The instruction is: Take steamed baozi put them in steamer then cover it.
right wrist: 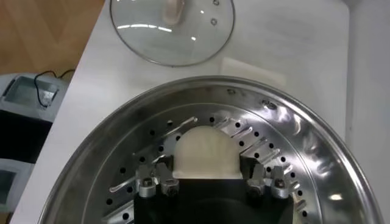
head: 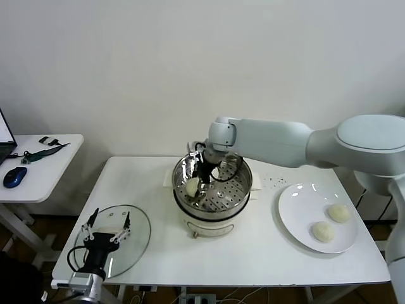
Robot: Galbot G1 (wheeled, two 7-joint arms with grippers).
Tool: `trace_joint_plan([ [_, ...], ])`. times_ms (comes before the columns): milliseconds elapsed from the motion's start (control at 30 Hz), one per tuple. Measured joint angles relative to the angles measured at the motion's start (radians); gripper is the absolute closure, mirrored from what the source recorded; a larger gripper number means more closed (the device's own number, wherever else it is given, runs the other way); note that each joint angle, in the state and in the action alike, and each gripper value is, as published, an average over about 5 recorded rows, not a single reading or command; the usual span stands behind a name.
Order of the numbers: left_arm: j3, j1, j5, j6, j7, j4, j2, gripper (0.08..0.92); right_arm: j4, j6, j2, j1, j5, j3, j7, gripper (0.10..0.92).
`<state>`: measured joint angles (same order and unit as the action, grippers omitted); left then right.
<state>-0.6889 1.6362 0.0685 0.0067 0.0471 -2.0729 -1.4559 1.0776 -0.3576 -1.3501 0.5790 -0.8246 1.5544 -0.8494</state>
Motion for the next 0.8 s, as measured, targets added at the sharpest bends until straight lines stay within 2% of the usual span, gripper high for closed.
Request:
trace_joint_plan([
  [133,0.002,-0.004,0.002,0.001,0.0,0.003,0.0,0.177,-0.001,-0.002,0.001,-0.003,0.001,-0.007,0.001,0.208],
  [400,0.003,-0.008,0.005,0.004,0.0,0.005,0.0,0.177,0.025,0.008,0.042,0.04,0.011,-0.011,-0.029,0.202],
  [800,0.002,-0.006,0.004,0.004,-0.002,-0.012,-0.004,0.177,0.148,0.05,0.29,0.172,0.076,-0.016,-0.128,0.203],
])
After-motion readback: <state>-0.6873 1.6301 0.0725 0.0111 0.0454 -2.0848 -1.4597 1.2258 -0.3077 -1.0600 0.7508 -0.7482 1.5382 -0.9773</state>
